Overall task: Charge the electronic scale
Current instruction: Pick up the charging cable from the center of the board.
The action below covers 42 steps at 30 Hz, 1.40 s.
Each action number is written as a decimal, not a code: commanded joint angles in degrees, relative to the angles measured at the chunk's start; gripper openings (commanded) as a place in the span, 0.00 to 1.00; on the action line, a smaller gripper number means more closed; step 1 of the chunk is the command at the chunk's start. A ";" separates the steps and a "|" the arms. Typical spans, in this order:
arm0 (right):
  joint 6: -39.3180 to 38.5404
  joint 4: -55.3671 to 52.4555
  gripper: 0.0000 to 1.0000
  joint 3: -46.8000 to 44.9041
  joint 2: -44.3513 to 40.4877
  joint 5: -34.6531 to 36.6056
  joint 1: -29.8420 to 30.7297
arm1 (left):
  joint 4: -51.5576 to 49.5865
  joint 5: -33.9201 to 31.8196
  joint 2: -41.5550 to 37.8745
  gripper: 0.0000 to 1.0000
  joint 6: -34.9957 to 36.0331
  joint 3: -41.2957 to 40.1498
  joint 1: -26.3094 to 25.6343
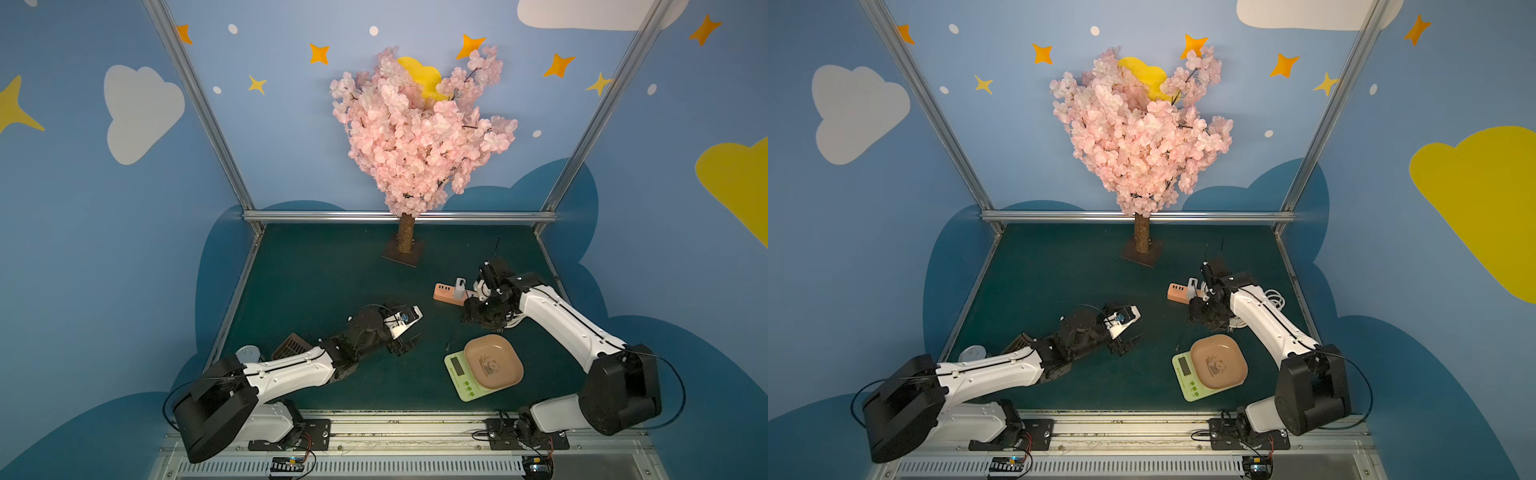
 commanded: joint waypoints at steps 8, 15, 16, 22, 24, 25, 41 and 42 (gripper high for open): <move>4.48 13.50 0.62 -5.03 3.09 -6.12 0.77 | 3.12 2.92 3.60 0.89 -3.24 3.65 -0.67; 4.74 15.93 0.57 -5.21 6.95 -4.97 0.78 | 3.62 2.73 5.11 0.89 -3.33 4.17 -0.83; 4.98 16.28 0.56 -5.37 7.66 -5.03 0.81 | 3.73 2.60 5.24 0.90 -3.35 4.21 -0.82; 6.29 19.42 0.48 -6.47 10.41 -6.05 1.42 | 4.10 2.90 6.49 0.90 -4.19 5.09 -0.83; 6.52 18.97 0.48 -6.14 11.08 -5.89 1.67 | 4.15 3.04 7.02 0.89 -4.85 5.27 -0.85; 6.49 18.63 0.48 -5.94 11.34 -5.75 1.76 | 4.23 3.08 7.17 0.89 -5.21 5.32 -0.87; 9.69 18.39 0.50 -3.60 15.39 1.09 8.14 | 6.10 3.17 7.58 0.89 -6.51 4.23 -0.94; 9.91 18.65 0.47 -3.30 15.56 0.99 8.40 | 6.18 3.09 7.39 0.89 -6.60 4.03 -0.97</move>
